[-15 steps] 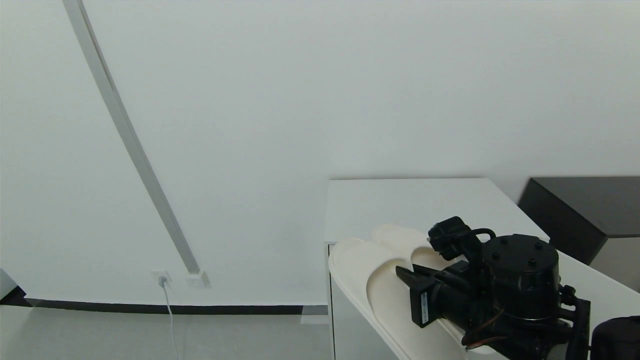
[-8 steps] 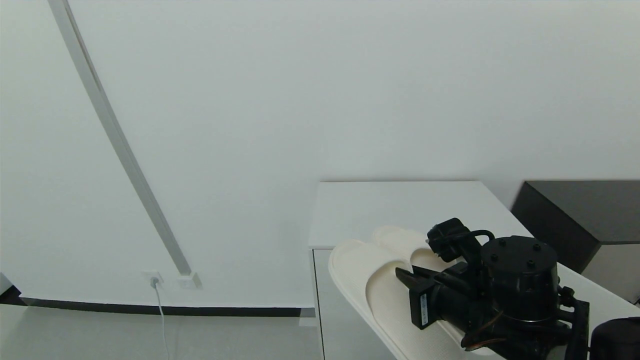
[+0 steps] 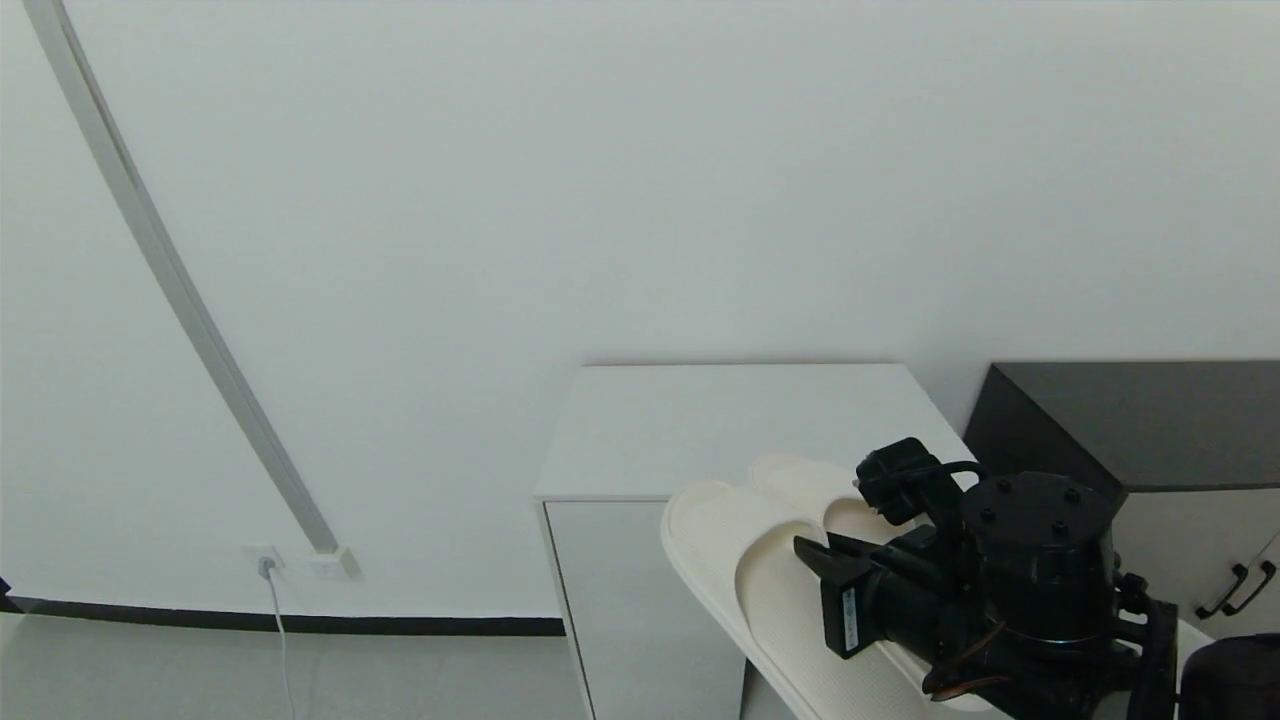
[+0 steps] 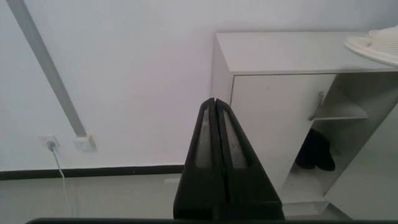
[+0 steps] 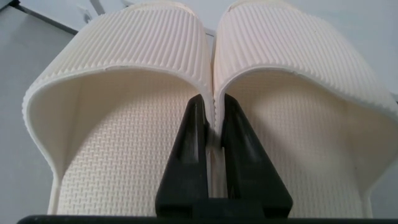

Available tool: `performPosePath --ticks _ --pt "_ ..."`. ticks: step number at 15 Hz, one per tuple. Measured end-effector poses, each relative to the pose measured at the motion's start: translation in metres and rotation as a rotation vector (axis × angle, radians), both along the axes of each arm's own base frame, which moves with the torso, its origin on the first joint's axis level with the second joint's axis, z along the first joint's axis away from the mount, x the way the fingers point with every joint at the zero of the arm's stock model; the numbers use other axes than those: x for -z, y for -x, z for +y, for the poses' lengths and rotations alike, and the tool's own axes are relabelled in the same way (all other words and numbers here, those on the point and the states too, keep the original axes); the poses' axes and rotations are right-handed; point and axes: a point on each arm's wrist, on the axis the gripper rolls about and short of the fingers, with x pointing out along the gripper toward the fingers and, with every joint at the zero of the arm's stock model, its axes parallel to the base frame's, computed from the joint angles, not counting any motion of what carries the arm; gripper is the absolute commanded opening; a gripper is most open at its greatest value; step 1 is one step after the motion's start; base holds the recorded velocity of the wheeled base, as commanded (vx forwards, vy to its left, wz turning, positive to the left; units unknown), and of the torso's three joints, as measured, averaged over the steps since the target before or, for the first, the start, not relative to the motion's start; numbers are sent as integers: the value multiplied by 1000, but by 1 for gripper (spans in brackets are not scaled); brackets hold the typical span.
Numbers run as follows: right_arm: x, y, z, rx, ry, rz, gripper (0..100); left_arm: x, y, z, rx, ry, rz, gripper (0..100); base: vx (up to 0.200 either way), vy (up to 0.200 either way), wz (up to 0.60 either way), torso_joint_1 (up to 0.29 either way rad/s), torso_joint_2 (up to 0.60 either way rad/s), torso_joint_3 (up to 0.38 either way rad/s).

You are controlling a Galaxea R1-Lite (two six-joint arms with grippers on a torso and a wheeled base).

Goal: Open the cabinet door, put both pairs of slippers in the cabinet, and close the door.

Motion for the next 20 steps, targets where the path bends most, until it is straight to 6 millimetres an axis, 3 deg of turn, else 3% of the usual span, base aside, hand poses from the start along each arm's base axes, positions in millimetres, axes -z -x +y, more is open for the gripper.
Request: performPosePath --ticks 8,20 --pt "4 1 -5 11 15 13 0 0 0 0 0 0 0 0 0 -200 0 3 4 3" --pt "6 3 -7 8 24 17 0 0 0 0 0 0 0 0 0 0 0 0 0 0"
